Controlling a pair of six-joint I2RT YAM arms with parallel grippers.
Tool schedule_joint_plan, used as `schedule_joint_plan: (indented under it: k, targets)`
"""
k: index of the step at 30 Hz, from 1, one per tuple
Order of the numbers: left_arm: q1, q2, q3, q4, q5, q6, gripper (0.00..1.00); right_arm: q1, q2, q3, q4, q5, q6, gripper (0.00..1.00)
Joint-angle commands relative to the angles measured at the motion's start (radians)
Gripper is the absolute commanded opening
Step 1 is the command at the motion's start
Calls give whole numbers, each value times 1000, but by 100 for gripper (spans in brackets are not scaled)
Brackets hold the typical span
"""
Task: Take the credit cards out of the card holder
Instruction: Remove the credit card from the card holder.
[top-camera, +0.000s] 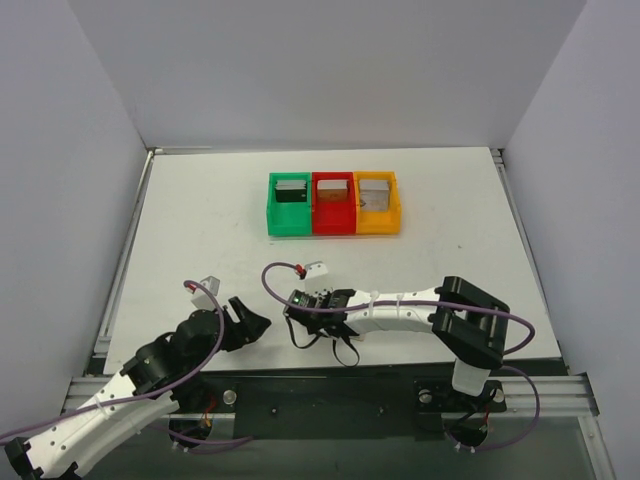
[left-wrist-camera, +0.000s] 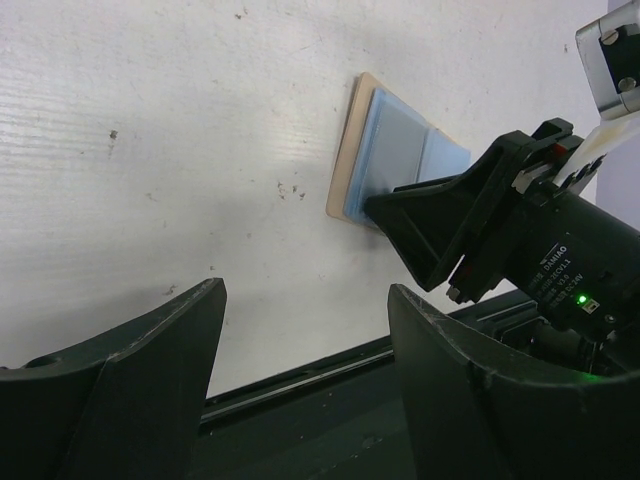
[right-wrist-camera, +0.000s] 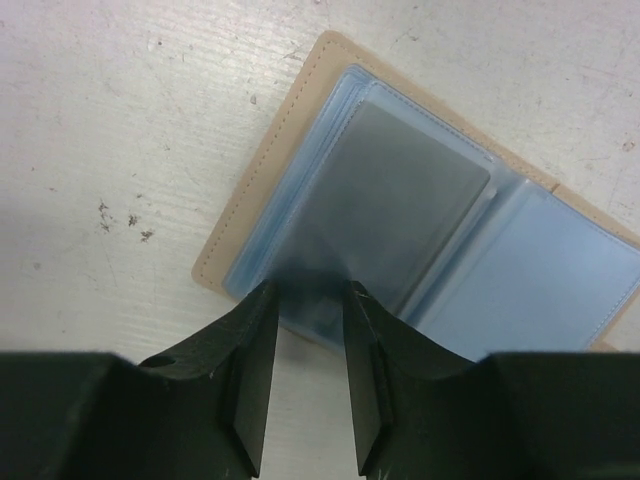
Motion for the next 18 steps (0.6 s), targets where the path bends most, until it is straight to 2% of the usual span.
schedule_joint_plan:
  k: [1, 8, 12, 18]
  targets:
    - [4, 12, -9, 76, 11, -15, 76, -16, 0, -60, -69, -23, 30, 26]
    - [4, 36, -15, 96, 18, -17, 76, -16, -45, -93, -63, -11, 47, 13]
    - [4, 43, -19, 107, 20, -17, 76, -13, -86, -113, -55, 5, 61, 0]
    - [4, 62, -24, 128, 28, -19, 76, -3, -136, -150, -28, 20, 62, 0]
